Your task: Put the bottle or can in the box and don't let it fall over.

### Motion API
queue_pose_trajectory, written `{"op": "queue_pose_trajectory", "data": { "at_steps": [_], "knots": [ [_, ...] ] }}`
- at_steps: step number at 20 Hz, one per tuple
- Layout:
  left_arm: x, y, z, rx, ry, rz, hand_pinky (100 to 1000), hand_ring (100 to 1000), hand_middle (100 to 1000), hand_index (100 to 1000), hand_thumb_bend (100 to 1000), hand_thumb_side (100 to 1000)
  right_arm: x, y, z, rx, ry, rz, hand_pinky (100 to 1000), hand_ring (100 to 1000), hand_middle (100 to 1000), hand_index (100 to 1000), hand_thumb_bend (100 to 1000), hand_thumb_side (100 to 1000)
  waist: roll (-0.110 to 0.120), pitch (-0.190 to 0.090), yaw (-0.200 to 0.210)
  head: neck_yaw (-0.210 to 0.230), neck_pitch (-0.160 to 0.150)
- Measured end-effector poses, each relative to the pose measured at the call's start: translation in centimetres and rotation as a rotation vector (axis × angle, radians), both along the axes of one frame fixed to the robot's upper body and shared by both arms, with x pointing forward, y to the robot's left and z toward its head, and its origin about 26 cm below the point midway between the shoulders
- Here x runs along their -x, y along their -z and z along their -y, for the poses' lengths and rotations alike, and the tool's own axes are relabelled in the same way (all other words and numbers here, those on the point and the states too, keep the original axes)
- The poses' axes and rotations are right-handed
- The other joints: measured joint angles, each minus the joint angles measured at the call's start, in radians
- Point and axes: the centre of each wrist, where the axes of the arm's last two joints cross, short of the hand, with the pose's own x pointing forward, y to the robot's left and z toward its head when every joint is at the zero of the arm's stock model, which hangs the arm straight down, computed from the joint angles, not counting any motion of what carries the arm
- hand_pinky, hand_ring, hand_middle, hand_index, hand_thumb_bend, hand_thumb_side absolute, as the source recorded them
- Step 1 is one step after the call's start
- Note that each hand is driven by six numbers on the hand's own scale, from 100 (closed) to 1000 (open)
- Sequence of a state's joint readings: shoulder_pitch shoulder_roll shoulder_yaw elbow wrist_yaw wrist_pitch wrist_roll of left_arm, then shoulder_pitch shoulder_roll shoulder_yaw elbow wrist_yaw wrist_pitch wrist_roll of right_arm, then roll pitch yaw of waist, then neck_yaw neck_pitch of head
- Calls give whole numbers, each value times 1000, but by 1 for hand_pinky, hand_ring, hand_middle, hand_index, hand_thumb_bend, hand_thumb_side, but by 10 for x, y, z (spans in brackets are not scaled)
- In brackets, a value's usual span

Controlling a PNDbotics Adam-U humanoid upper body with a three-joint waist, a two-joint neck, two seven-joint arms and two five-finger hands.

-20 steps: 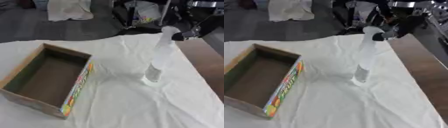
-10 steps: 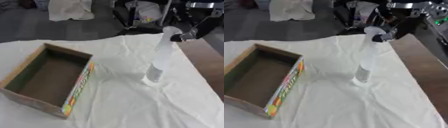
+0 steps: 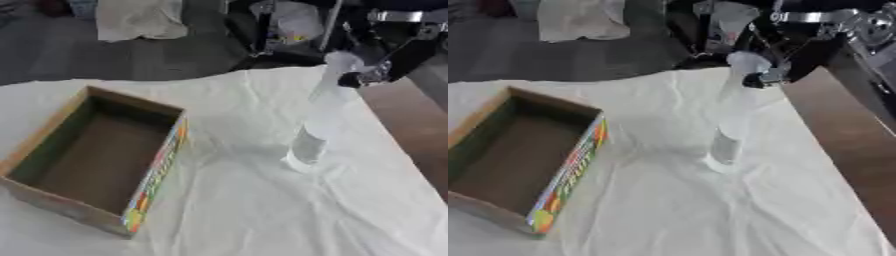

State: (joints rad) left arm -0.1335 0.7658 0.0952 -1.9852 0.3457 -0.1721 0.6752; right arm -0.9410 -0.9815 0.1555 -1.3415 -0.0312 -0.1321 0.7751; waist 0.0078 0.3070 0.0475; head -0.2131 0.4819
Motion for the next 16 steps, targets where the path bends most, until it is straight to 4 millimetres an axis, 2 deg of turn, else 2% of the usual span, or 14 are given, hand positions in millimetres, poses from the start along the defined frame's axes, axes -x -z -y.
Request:
{"op": "queue_pose_trajectory", "data": {
  "at_steps": [16],
  "knots": [
    [0,1,1,-1,9,-15,707,821,822,817,413,800,-2,-1,-1,-19,11,-3,669,583,631,684,284,100,1,0,-3,0,0]
  ]
}}
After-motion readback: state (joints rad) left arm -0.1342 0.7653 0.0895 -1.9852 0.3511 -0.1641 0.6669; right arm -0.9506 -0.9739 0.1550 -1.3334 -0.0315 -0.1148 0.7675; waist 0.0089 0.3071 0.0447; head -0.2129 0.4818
